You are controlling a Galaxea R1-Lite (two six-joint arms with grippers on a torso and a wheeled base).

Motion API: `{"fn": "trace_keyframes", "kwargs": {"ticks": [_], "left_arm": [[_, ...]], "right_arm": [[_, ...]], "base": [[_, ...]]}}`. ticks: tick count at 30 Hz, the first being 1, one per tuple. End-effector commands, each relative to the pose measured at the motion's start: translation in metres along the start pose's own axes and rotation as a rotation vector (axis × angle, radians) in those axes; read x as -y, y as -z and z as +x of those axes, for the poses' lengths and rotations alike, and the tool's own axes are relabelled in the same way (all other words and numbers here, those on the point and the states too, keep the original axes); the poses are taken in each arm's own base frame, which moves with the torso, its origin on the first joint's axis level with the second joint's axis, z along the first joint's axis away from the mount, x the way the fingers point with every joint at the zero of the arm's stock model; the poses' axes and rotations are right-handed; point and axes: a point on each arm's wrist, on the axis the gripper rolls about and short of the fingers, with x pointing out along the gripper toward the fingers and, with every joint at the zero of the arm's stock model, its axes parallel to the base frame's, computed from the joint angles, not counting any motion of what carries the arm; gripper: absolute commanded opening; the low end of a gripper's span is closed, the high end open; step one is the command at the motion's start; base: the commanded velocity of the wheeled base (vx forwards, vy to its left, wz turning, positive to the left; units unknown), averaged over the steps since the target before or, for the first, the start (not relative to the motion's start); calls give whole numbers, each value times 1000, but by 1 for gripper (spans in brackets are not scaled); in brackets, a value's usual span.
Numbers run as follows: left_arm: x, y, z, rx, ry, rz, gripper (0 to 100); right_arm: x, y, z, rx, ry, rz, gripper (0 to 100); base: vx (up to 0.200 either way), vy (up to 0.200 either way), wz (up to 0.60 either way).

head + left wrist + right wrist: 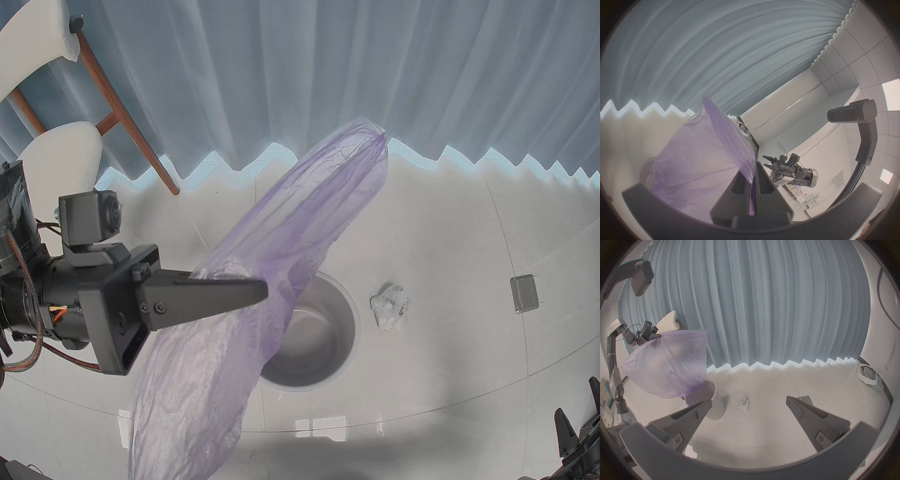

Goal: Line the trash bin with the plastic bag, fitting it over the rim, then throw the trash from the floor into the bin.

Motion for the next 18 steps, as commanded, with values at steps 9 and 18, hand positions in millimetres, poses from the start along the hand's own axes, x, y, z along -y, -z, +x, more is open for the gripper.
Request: {"fn": "trace_keyframes", "kwargs": {"ticks": [9,18], "left_arm": [[-25,30,0,-73,-104,-34,0],[-30,46,-2,-104,-160,-41,0]], "right_arm": [[0,5,0,0,2,2,100],[0,5,0,0,2,2,100]], "base": [[0,0,0],[0,0,0]]}}
